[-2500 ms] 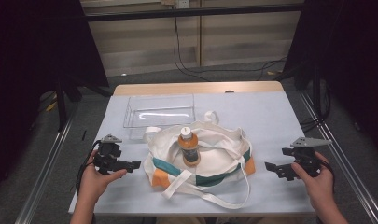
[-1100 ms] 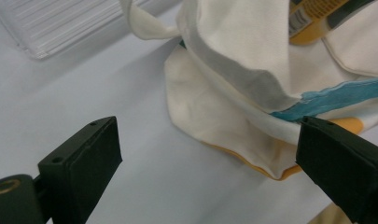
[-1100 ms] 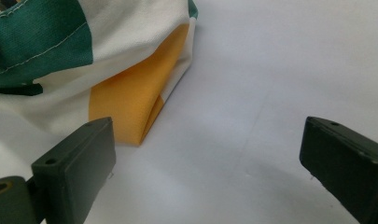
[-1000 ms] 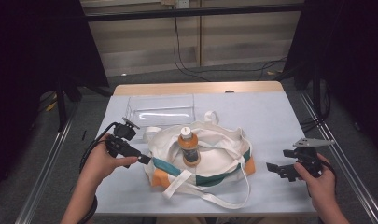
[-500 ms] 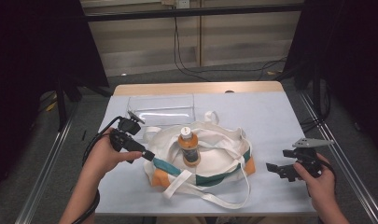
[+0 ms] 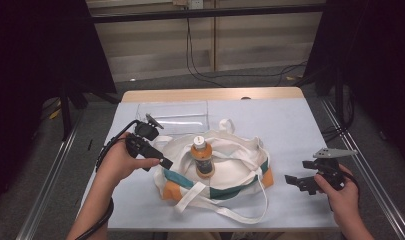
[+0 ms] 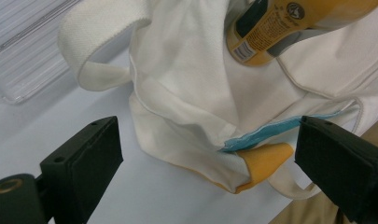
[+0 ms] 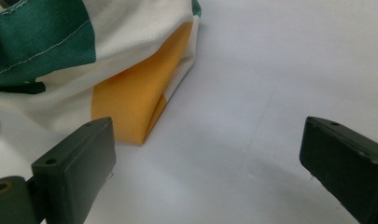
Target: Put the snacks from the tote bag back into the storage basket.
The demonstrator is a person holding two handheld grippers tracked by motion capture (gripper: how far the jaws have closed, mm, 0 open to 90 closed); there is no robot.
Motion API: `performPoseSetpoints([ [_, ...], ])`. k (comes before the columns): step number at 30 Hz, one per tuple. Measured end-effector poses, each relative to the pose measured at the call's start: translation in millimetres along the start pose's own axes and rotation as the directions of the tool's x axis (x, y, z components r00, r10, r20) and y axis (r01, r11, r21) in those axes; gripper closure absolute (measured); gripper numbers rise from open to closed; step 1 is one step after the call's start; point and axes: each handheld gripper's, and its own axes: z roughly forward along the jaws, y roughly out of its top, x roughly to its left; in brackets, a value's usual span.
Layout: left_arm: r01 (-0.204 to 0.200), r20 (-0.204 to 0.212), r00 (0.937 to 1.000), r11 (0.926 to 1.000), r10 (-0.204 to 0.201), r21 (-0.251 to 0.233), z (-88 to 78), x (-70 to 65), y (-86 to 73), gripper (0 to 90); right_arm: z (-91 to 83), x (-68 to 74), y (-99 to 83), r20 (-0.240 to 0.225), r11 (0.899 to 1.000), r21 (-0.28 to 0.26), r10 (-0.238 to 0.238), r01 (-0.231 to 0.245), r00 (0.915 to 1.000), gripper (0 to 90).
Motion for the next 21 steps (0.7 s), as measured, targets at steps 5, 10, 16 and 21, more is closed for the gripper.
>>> performPoseSetpoints([
  [5, -0.017, 0.003, 0.9999, 0.9998, 0.017, 0.005, 2.6, -3.6, 5.5, 7.2, 0.5, 0.0, 0.0, -0.002, 1.000, -0.002, -0.003, 0.003, 1.0000, 3.6],
  [10, -0.033, 0.007, 0.9994, 0.9993, 0.033, 0.016, 3.1, -8.5, 12.6, 7.5, 0.3, -0.7, -0.2, -0.004, 1.000, -0.003, 0.001, -0.001, 1.0000, 3.6],
  [16, -0.040, 0.008, 0.9992, 0.9991, 0.040, 0.016, 6.7, -13.7, 18.9, 7.9, -0.4, -0.8, 0.0, -0.003, 1.000, -0.003, 0.004, -0.004, 1.0000, 3.5],
  [21, -0.049, 0.011, 0.9988, 0.9986, 0.048, 0.021, 9.1, -16.9, 23.0, 8.0, -0.7, -1.3, 0.0, -0.003, 1.000, -0.004, 0.003, -0.003, 1.0000, 3.5],
])
